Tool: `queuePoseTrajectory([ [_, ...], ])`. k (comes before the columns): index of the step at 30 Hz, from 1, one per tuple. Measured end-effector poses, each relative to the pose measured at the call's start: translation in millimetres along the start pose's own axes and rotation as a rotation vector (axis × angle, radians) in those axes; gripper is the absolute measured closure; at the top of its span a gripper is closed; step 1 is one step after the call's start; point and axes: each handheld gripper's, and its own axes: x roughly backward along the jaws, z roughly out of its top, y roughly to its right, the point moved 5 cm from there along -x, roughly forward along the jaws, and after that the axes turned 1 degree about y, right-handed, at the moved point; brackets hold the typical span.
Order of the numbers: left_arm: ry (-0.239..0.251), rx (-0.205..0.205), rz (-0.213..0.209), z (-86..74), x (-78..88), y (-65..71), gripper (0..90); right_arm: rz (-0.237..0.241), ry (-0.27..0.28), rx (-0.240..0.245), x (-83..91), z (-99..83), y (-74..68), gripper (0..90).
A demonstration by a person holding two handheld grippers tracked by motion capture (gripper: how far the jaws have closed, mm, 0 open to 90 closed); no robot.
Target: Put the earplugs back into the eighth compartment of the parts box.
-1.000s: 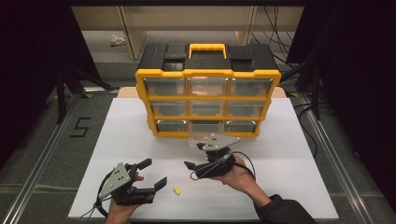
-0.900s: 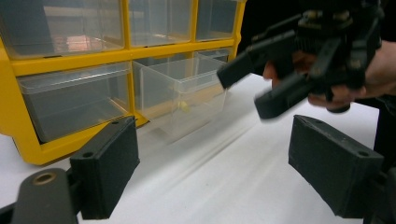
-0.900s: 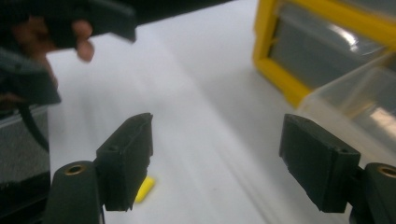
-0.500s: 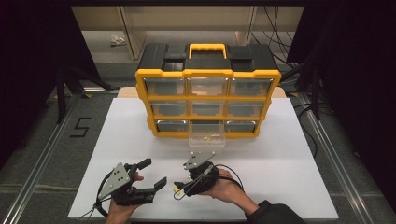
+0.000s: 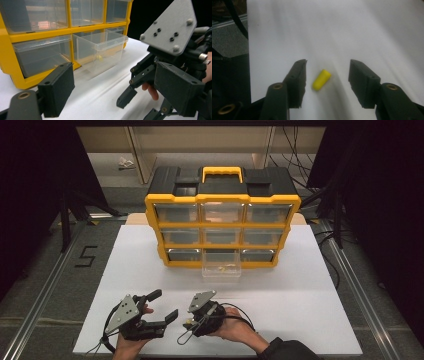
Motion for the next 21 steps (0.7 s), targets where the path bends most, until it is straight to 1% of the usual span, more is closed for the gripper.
queuePoseTrajectory([
  [4, -0.001, 0.0, -0.001, -0.1, -0.3, 0.0, 16.0, 0.009, -0.024, -0.005, -6.2, -2.1, -0.6, 55.1],
  [7, -0.001, 0.001, -0.002, -0.1, -0.4, 0.0, 16.0, 0.024, -0.024, -0.012, -10.2, -2.2, -0.9, 58.1],
  [9, -0.003, -0.001, -0.002, -0.3, -0.4, 0.1, 16.0, 0.019, -0.036, -0.014, -12.7, -2.5, -1.3, 60.5],
  [12, -0.001, 0.0, -0.002, 0.0, -0.3, 0.1, 16.1, 0.013, -0.067, -0.02, -16.3, -5.2, -1.8, 65.8],
  [14, -0.003, 0.0, -0.002, -0.3, -0.5, -0.1, 16.0, 0.003, -0.061, -0.007, -16.3, -5.9, -1.5, 70.2],
  [18, -0.004, -0.001, -0.004, -0.3, -0.7, 0.1, 16.0, 0.01, -0.059, 0.009, -16.1, -6.2, -2.7, 78.9],
  [20, -0.004, -0.001, -0.004, -0.3, -0.5, 0.1, 16.1, 0.012, -0.058, 0.022, -15.7, -6.0, -3.0, 79.7],
  [21, -0.002, 0.0, -0.004, -0.1, -0.5, 0.1, 16.1, 0.014, -0.053, 0.019, -15.4, -5.7, -3.0, 79.7],
])
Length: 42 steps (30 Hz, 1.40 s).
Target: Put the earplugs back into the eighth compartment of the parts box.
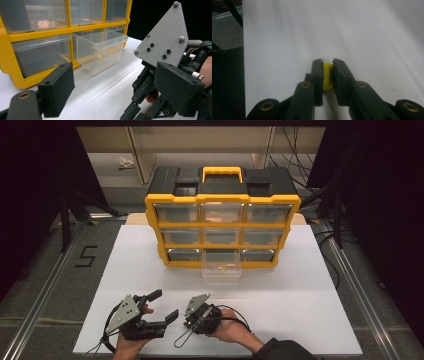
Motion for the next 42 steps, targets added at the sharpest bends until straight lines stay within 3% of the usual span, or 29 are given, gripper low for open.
queuePoseTrajectory([
  [12, -0.005, 0.004, 0.003, -0.3, -0.3, -0.5, 16.1, -0.021, 0.054, -0.029, 21.0, 6.6, 13.0, 80.3],
  [42, -0.006, 0.006, 0.008, -0.3, -0.3, -1.2, 16.1, -0.148, 0.305, -0.127, 109.3, 27.9, 61.3, 80.3],
])
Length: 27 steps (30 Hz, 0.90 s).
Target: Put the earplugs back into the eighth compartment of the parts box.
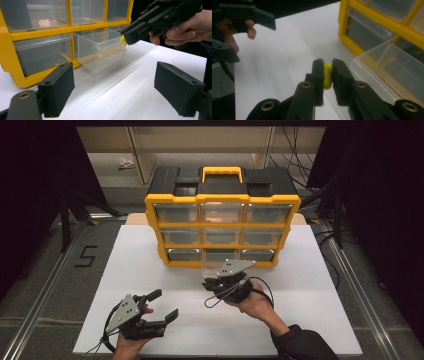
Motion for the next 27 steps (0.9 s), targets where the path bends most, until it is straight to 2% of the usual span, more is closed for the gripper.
queuePoseTrajectory([
  [11, 0.0, -0.002, 0.0, 0.0, 0.0, 0.0, 16.1, -0.072, 0.078, -0.04, 17.6, 6.0, 22.1, 80.1],
  [23, 0.0, -0.004, 0.0, 0.0, -0.2, 0.1, 16.1, -0.168, 0.124, -0.112, 27.9, 2.5, 49.2, 80.0],
  [27, 0.0, -0.004, 0.0, 0.0, -0.2, 0.1, 16.1, -0.183, 0.128, -0.127, 29.6, 0.9, 55.1, 79.8],
])
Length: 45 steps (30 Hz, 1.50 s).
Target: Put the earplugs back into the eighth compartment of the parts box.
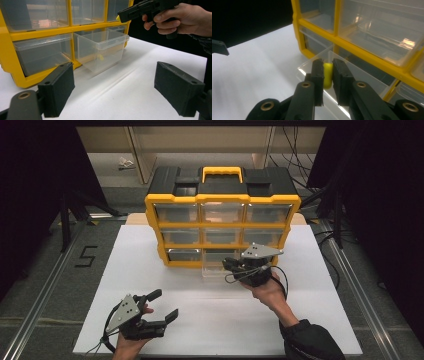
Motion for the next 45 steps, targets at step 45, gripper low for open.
queuePoseTrajectory([
  [45, -0.001, 0.006, 0.002, -0.6, -0.7, -1.1, 16.1, -0.051, -0.037, -0.068, -23.3, -8.6, 34.5, 65.5],
])
